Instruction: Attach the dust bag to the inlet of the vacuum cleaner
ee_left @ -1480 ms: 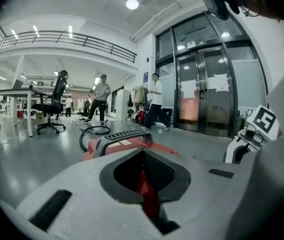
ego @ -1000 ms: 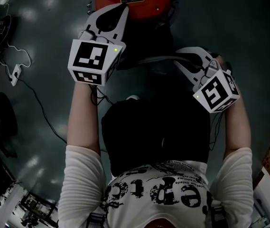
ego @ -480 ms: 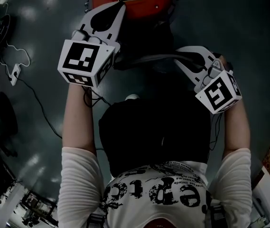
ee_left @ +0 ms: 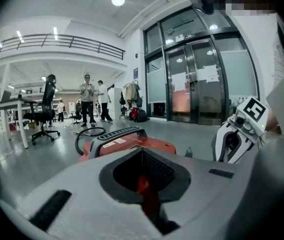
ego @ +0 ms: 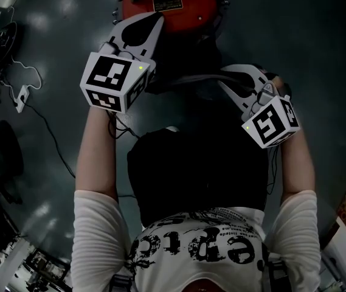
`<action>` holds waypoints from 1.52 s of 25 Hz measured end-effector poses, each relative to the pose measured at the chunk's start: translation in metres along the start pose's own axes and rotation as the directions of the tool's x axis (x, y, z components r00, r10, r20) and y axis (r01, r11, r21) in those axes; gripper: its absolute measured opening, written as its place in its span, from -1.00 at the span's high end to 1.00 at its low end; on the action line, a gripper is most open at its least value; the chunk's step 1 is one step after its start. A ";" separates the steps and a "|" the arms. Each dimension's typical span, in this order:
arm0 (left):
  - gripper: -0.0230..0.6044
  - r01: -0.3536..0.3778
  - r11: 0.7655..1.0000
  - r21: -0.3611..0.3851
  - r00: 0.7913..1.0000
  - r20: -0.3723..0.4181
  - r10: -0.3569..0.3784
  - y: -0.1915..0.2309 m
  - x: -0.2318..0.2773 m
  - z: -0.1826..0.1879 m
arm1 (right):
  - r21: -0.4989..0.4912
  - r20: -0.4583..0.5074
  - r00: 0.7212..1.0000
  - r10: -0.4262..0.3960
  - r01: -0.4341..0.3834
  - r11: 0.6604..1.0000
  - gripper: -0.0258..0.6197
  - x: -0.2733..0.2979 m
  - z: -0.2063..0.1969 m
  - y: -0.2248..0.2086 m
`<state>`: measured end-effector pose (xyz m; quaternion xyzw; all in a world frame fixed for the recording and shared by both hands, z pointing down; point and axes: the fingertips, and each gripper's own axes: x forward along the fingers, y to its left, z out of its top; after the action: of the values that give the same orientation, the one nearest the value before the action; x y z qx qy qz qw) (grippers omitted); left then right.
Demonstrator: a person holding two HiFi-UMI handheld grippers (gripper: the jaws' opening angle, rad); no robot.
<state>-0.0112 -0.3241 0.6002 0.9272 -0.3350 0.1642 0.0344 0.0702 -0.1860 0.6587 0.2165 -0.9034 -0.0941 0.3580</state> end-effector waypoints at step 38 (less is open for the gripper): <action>0.92 -0.030 0.994 0.107 0.998 0.063 0.023 -0.005 -0.003 0.004 | -0.014 -0.011 0.997 -0.074 0.073 0.997 0.81 0.004 -0.006 -0.017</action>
<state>-0.0087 -0.3192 0.5959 0.9278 -0.3387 0.1537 -0.0282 0.0772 -0.2031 0.6604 0.2477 -0.8920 -0.1120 0.3611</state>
